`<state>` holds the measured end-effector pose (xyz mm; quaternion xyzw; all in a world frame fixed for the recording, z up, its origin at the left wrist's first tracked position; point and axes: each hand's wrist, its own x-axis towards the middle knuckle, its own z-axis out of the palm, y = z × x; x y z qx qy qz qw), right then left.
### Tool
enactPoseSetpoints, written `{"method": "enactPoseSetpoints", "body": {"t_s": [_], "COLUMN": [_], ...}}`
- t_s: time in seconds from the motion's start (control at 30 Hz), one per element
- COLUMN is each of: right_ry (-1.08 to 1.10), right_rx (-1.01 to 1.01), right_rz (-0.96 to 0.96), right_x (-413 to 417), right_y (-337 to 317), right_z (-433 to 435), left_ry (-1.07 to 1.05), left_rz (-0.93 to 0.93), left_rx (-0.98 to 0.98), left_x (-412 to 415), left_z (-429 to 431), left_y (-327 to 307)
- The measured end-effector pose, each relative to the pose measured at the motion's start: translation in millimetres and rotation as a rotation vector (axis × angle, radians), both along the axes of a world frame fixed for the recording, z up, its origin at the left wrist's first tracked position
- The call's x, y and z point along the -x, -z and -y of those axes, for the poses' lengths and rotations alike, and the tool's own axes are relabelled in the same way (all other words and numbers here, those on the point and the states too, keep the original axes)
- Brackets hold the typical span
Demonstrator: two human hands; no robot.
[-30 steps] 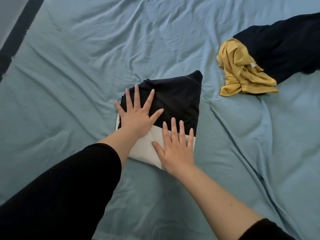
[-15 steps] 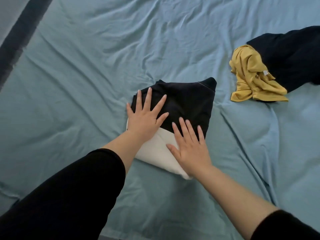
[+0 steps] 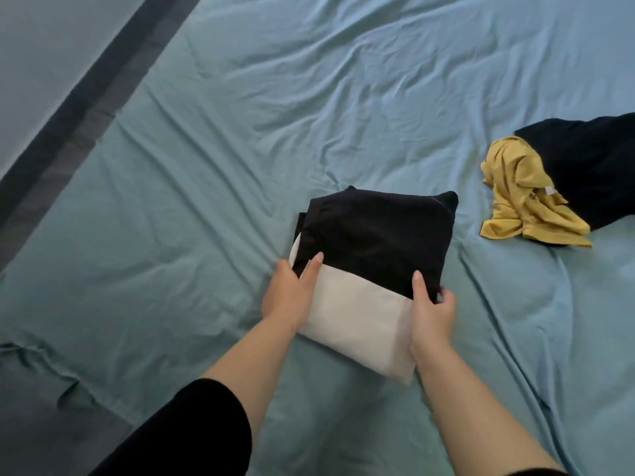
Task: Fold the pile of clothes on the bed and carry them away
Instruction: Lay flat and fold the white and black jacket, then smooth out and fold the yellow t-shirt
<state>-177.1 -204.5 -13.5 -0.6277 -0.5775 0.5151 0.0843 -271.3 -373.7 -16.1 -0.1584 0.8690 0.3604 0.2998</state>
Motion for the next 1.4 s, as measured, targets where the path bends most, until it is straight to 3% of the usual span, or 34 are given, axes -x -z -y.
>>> {"method": "enactPoseSetpoints", "body": {"t_s": [0.13, 0.3, 0.43, 0.53, 0.67, 0.77, 0.9, 1.0, 1.07, 1.13, 1.27, 1.4], "right_ry": [-0.089, -0.176, -0.44, -0.52, -0.576, -0.588, -0.527, -0.475, -0.575, -0.762, -0.976, -1.018], "right_rx": [-0.116, -0.2, 0.018, 0.086, 0.248, 0.413, 0.139, 0.01, -0.144, -0.372, -0.779, -0.805], "right_rz": [-0.102, -0.218, 0.037, 0.17, 0.089, -0.014, 0.071, 0.128, 0.241, 0.399, 0.47, 0.549], "right_x": [16, 53, 81, 91, 82, 49, -14, -51, -64, -67, -52, -24], "right_y": [-24, -30, 8, 23, 13, 3, 4, 3, 4, 7, 13, 25], "right_z": [23, 49, 62, 52, 29, 1, -66, -123, -156, -182, -221, -257], "left_ry": [-0.048, -0.018, 0.108, 0.158, 0.194, 0.252, 0.573, 0.84, 0.826, 0.778, 0.726, 0.708], "left_rz": [-0.19, -0.334, -0.129, -0.016, -0.12, -0.29, -0.486, -0.2, 0.096, 0.22, 0.215, 0.194], "left_rx": [-0.248, -0.29, -0.059, 0.048, 0.379, 0.385, 0.206, 0.076, 0.125, 0.23, 0.305, 0.383], "left_x": [13, 59, 95, 102, 94, 67, 6, -44, -64, -73, -79, -81], "left_z": [7, 42, 73, 74, 50, 16, -63, -138, -181, -204, -216, -222], "left_y": [-20, -35, 1, 15, -11, -38, -47, -26, -7, 10, 28, 38]}}
